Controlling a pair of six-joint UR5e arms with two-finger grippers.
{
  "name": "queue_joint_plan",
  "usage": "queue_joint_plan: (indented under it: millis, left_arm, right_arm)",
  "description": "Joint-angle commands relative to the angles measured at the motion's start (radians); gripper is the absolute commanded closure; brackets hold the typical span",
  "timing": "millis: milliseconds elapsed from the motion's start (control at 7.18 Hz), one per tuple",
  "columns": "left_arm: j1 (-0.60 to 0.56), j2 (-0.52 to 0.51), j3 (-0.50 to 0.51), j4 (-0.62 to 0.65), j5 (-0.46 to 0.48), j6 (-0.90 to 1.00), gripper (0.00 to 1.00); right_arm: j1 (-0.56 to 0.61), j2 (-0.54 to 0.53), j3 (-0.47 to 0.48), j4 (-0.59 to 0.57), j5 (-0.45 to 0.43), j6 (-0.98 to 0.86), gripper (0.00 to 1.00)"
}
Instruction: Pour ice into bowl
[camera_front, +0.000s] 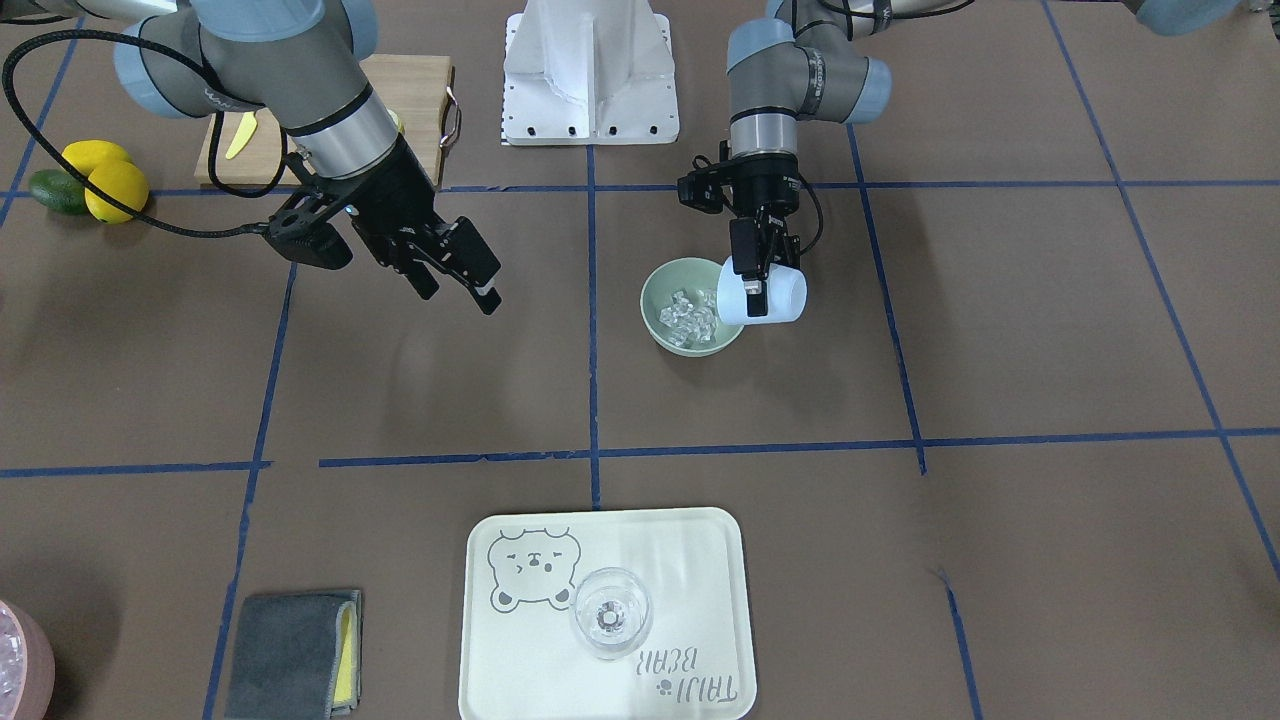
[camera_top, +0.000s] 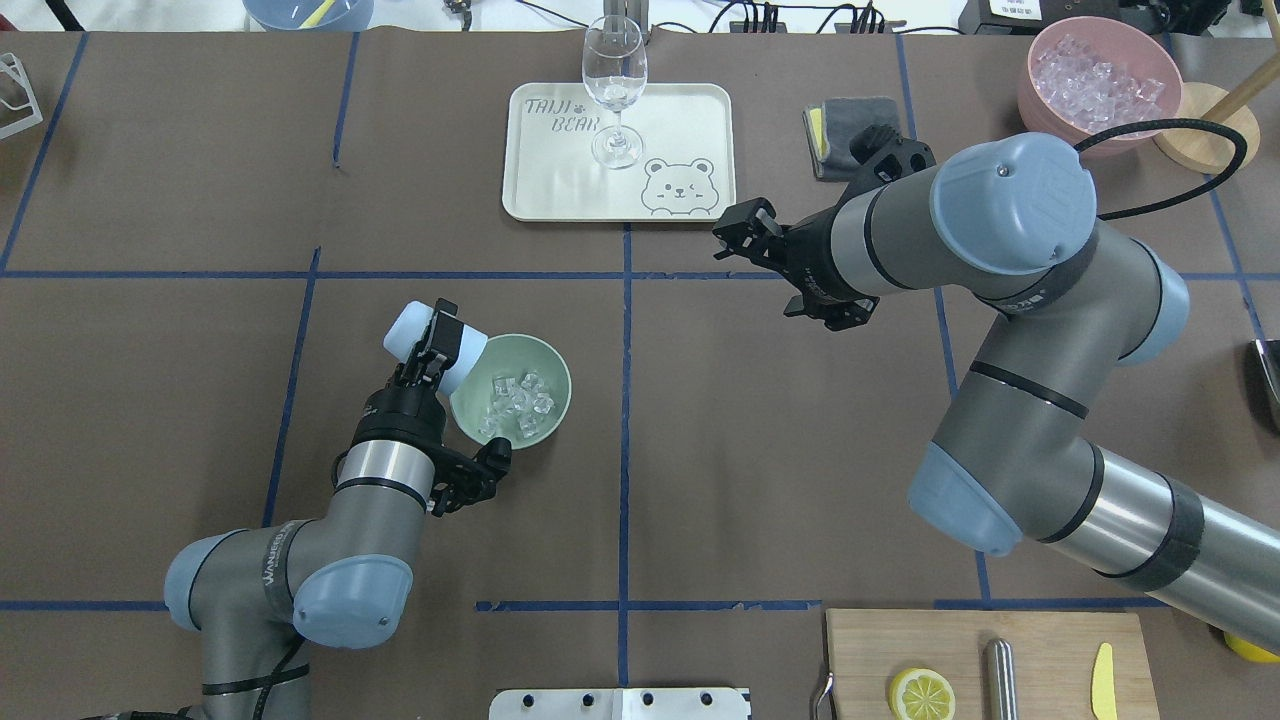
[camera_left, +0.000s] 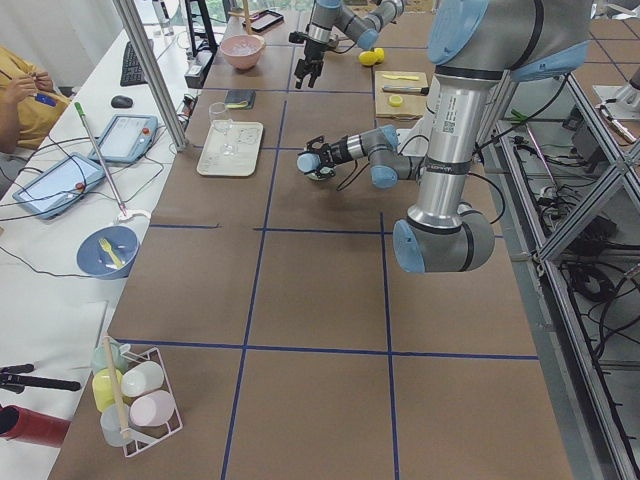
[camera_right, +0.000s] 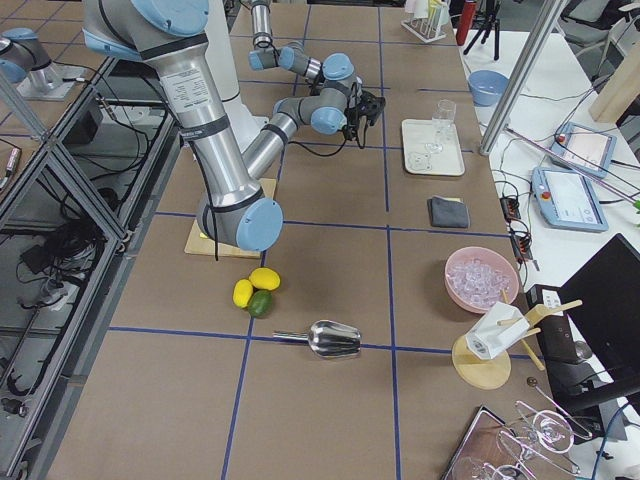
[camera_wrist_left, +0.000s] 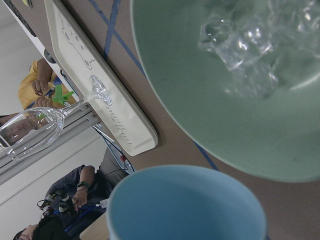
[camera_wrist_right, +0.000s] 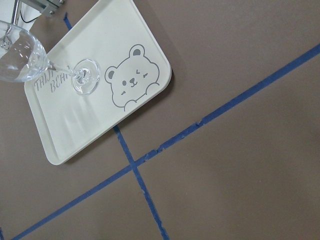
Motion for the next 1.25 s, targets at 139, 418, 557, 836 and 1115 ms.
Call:
queue_joint_plan:
  millis: [139,418,557,836,1115]
  left_arm:
    - [-0.002,0.008,-0.085,-0.017,0.003,-0.069,1.00]
    - [-0.001,0.030,-0.081,-0.017,0.003,-0.459,1.00]
    - [-0.001,0.054,-0.085,-0.017,0.003,-0.652,1.00]
    - [0.001,0.073,-0.078,-0.017,0.003,-1.147,1.00]
    - [-0.001,0.122,-0.087,-0.017,0.004,-1.473,1.00]
  right_arm:
    - [0.004,-0.002,-0.001,0.001,0.000,-0.003,0.00]
    - [0.006,-0.002,0.002,0.001,0.000,-0.006,0.00]
    - [0.006,-0.006,0.002,0.001,0.000,-0.006,0.00]
    - [0.015,-0.017,0.002,0.001,0.003,-0.007,0.00]
    - [0.018,-0.014,0.002,0.001,0.003,-0.007,0.00]
